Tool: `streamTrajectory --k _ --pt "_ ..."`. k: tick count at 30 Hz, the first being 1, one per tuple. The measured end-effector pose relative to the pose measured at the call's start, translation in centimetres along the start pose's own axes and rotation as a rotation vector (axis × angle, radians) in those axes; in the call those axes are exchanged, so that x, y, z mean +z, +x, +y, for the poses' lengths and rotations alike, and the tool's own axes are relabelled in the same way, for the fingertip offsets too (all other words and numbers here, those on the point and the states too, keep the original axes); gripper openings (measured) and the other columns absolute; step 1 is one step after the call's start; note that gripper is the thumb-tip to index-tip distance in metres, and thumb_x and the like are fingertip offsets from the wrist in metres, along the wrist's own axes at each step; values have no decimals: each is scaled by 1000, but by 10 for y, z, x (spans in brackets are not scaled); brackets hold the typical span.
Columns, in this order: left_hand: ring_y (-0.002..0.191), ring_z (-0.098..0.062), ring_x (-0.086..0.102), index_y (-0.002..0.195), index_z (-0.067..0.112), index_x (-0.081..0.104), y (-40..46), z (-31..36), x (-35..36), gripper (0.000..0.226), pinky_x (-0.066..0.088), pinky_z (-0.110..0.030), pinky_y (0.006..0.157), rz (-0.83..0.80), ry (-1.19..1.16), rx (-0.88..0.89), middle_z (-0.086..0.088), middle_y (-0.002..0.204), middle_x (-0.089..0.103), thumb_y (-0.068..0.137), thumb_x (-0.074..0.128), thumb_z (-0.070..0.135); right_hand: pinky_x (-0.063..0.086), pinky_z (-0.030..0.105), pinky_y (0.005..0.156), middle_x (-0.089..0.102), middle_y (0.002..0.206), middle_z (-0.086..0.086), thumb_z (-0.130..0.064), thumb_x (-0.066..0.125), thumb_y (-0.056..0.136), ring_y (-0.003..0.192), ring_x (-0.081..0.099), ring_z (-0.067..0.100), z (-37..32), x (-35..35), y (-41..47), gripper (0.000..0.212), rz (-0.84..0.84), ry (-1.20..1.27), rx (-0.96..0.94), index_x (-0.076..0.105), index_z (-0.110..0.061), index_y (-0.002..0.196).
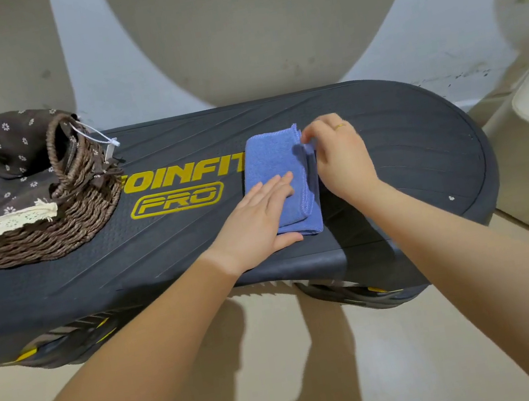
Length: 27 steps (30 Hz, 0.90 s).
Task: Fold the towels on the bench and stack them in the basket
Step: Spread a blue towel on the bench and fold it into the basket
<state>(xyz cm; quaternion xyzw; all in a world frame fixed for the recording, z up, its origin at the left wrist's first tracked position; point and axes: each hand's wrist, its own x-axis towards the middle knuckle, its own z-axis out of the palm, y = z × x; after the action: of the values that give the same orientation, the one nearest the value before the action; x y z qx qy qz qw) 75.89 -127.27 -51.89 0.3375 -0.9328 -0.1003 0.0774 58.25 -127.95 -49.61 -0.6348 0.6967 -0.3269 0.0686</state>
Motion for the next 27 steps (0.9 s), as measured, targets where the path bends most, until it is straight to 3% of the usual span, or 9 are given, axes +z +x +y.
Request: streamTrajectory --k 3,5,7,12,16,19,21,24,27 --pt "134 -32 39 112 4 55 -1 1 0 53 16 -37 110 -14 70 20 -17 142 43 74 72 37 37 49 103 52 136 17 -11 30 82 126 48 37 10 -6 -10 49 -255 -215 -473 59 -8 122" --pt "127 -35 47 109 4 58 -3 1 1 52 22 -44 107 -7 106 16 -18 135 51 71 75 37 10 46 117 19 157 2 -11 33 89 146 17 22 15 -11 -14 60 -583 -444 -443 24 -19 147" --pt "124 -33 50 111 6 58 -5 1 3 53 28 -45 105 15 122 6 -16 133 53 71 75 36 -4 44 117 -3 159 -8 -8 36 90 147 -1 13 22 -17 -12 72 -685 -556 -363 -1 -25 150" --pt "140 -26 29 139 4 36 -4 11 -6 69 16 -29 113 -34 96 -118 -12 150 30 84 61 38 -2 44 118 -3 159 -9 -1 37 87 147 -4 14 20 -17 -5 77 -715 -384 -209 1 -26 150" --pt "146 -21 4 146 5 8 8 23 -10 62 4 -27 116 -187 167 -191 -11 157 3 95 42 15 5 41 119 5 158 -13 6 40 81 147 -1 13 26 -17 2 80 -754 -189 -159 14 -28 149" --pt "140 -24 22 144 8 18 14 28 -21 58 22 -27 107 -169 47 -326 -10 154 20 93 44 12 4 43 119 9 158 -13 3 45 79 147 1 17 33 -18 6 80 -749 -143 -170 17 -29 147" --pt "121 -30 43 139 11 28 16 30 -30 52 35 -33 87 -60 -93 -459 -11 140 41 90 45 14 -3 44 118 12 157 -7 -8 55 79 146 -3 21 33 -20 6 82 -759 -138 -189 13 -29 147" --pt "97 -32 53 133 9 34 21 41 -39 47 35 -31 69 109 -282 -543 -17 112 57 88 49 14 -8 49 115 18 156 0 -35 72 75 146 -10 26 26 -29 2 100 -711 -168 -278 4 -29 148" --pt "76 -30 58 122 7 40 22 56 -45 42 38 -33 62 208 -336 -501 -18 90 62 84 53 19 -4 48 116 29 151 1 -40 72 75 146 -1 28 14 -39 0 82 -557 -32 -424 30 -23 143"
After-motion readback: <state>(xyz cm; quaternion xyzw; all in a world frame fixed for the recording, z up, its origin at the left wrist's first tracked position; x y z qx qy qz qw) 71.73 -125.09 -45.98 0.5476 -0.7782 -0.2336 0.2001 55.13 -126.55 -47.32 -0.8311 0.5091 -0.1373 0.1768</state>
